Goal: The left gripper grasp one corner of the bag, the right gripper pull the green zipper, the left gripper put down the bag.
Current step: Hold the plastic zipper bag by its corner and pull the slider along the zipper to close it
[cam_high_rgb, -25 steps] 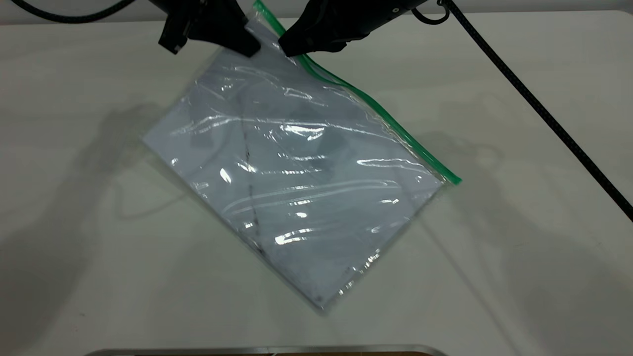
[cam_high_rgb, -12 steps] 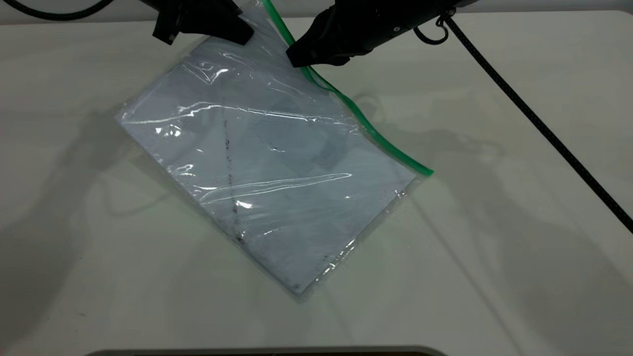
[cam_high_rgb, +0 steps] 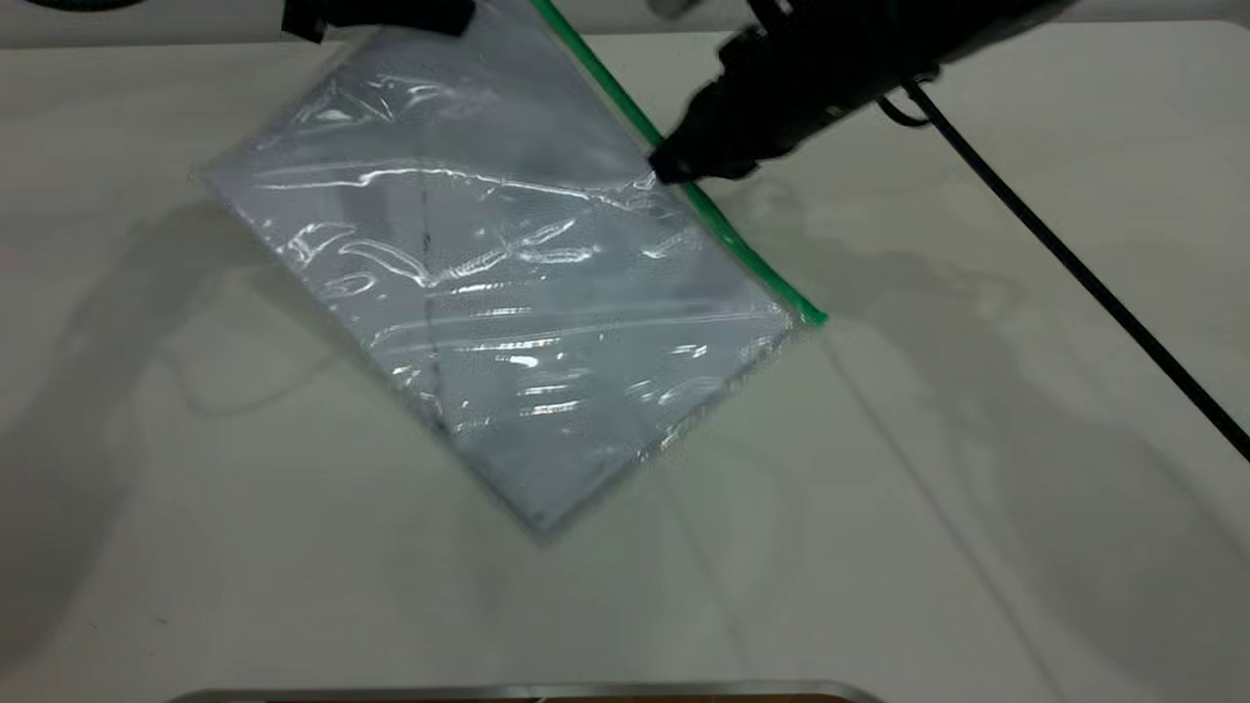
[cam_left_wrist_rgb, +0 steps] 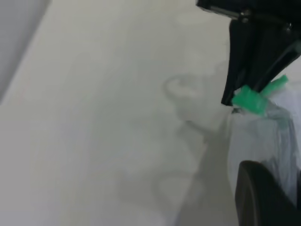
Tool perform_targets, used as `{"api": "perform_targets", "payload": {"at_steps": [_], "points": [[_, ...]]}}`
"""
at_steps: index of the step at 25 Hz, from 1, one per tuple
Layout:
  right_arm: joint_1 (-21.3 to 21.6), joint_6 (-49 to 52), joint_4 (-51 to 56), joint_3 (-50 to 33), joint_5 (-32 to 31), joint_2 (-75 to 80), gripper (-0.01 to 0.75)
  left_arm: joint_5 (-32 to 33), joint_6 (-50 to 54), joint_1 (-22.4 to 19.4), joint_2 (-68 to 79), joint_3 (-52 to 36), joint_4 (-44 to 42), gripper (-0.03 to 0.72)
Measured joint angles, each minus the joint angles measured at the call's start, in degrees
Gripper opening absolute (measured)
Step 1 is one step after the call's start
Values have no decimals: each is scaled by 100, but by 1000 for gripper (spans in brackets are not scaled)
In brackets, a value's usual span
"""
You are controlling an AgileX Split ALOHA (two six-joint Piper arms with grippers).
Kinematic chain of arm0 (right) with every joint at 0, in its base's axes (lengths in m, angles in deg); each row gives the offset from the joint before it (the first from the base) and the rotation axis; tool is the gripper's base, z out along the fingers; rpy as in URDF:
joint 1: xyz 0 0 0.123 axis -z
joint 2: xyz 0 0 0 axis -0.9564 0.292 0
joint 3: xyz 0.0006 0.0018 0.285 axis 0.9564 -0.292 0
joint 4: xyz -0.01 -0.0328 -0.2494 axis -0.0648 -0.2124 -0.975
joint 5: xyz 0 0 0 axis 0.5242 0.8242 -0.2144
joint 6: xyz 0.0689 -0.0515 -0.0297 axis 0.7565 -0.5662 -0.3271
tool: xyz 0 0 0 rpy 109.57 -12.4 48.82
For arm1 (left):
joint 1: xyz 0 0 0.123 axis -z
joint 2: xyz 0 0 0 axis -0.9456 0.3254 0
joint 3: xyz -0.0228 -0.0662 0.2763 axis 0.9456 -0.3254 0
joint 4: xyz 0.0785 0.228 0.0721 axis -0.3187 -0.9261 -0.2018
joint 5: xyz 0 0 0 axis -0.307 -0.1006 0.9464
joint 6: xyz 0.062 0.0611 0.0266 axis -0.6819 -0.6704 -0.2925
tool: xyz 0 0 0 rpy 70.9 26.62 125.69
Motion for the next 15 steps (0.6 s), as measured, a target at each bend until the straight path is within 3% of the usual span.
{"api": "perform_targets", "payload": {"at_steps": [9, 15], "points": [[710, 779, -619, -249, -30, 1, 35, -6, 0, -179, -6, 0, 560, 51], [1177, 1346, -1045, -537, -485, 28, 44, 3, -5, -205, -6, 0, 539, 51]]}}
